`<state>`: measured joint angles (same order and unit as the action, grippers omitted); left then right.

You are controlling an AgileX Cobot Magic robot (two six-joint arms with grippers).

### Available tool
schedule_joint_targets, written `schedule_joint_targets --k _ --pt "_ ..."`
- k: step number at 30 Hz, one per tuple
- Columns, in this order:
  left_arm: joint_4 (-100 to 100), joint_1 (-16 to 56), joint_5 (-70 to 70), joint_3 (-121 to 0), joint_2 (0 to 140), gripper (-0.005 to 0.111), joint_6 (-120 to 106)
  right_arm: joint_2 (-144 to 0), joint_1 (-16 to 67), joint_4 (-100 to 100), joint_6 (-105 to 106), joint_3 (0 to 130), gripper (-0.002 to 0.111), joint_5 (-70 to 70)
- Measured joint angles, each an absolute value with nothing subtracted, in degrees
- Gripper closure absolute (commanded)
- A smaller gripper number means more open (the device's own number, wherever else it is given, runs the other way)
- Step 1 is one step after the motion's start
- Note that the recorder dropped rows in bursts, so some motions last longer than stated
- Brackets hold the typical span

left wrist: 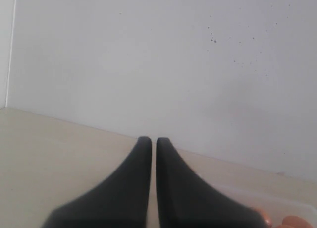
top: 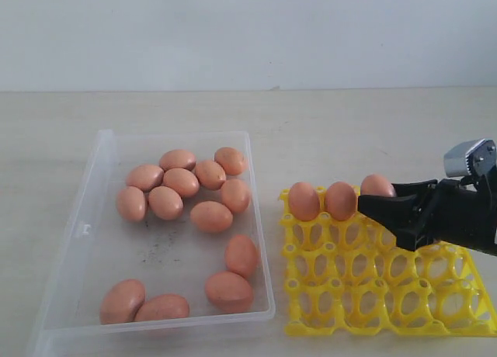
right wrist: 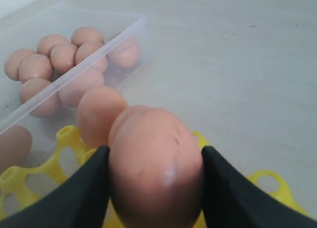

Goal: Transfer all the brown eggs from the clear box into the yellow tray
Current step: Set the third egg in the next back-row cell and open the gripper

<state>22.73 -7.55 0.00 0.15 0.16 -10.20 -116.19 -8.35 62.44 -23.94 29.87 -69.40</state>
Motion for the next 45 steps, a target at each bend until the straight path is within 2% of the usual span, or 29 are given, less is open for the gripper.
schedule_joint_targets --k 9,38,41,45 --pt "22.73 -7.55 0.00 0.15 0.16 0.103 -10.20 -116.23 -6.41 55.16 -21.44 29.87 0.108 -69.40" --pt "22.73 -7.55 0.00 0.15 0.16 0.103 -10.20 -116.23 -6.28 57.33 -21.01 29.91 0.108 -64.58" --pt "22.73 -7.55 0.00 0.15 0.16 0.103 -10.20 -116.23 -6.28 57.33 -21.01 29.91 0.099 -64.28" --pt "22.73 -7.55 0.00 0.15 0.16 0.103 -10.20 -116.23 -6.28 57.33 -21.01 29.91 0.070 -64.13"
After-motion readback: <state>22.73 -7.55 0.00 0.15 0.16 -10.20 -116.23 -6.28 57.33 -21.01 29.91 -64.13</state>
